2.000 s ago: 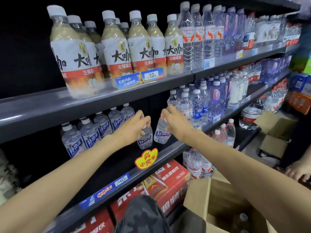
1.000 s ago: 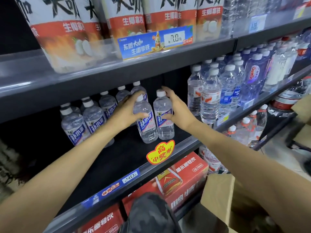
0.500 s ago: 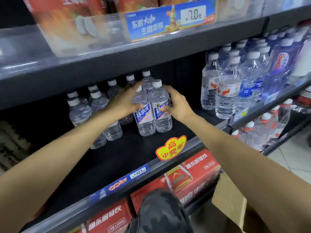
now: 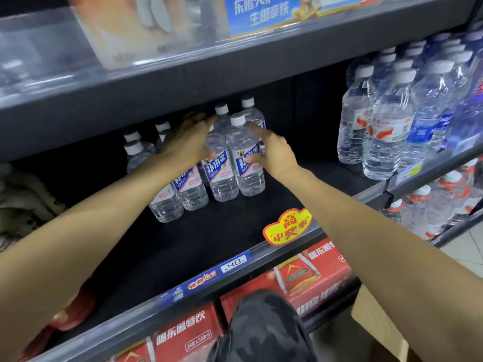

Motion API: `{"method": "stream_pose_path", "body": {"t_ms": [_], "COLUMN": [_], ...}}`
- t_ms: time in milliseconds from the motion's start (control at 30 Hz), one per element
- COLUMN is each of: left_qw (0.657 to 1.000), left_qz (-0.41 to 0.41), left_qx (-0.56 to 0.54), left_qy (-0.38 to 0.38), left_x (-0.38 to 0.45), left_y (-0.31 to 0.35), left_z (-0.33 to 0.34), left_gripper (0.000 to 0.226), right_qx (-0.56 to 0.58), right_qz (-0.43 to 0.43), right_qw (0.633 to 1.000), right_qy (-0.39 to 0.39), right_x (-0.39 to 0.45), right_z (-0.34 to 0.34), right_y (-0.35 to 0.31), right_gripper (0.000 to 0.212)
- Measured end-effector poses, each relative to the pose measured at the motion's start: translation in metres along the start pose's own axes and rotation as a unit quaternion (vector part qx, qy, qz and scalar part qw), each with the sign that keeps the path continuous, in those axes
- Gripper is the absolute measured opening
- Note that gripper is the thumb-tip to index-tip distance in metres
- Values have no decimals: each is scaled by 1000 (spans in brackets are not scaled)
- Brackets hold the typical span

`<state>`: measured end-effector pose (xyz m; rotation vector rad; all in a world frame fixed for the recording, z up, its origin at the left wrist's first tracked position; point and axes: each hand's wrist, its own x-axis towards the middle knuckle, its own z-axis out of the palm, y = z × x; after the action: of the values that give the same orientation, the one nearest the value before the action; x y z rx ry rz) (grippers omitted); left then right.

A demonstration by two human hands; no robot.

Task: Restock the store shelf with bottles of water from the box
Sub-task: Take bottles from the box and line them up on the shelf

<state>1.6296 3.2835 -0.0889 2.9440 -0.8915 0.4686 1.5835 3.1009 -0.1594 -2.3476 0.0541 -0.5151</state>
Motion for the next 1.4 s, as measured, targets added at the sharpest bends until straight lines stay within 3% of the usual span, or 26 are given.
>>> {"method": "stream_pose_path", "body": {"t_ms": [867,1033,1167,1400], "left_qw": [998,998,999,997], "left_qz": [-37,-28,29,63], "left_qx": [28,28,22,24], "left_qy": [-34,-39,-2,33], "left_x": [-1,-4,-9,-19], "left_y": [-12,-9,-1,39], "left_z": [-1,-2,-1,-6], "left_gripper": [88,88,70,43], "right_qx": [-41,-72,-57,-192], "right_qz": [7,27,36,-5], "right_qw": [999,995,997,980], "right_qy": [-4,-61,-49,-48], "right_x": [11,2,-14,-49], "right_z": [19,17,2,-56], "right_y": [-14,-14,-4,9], "right_gripper": [79,85,58,31]}}
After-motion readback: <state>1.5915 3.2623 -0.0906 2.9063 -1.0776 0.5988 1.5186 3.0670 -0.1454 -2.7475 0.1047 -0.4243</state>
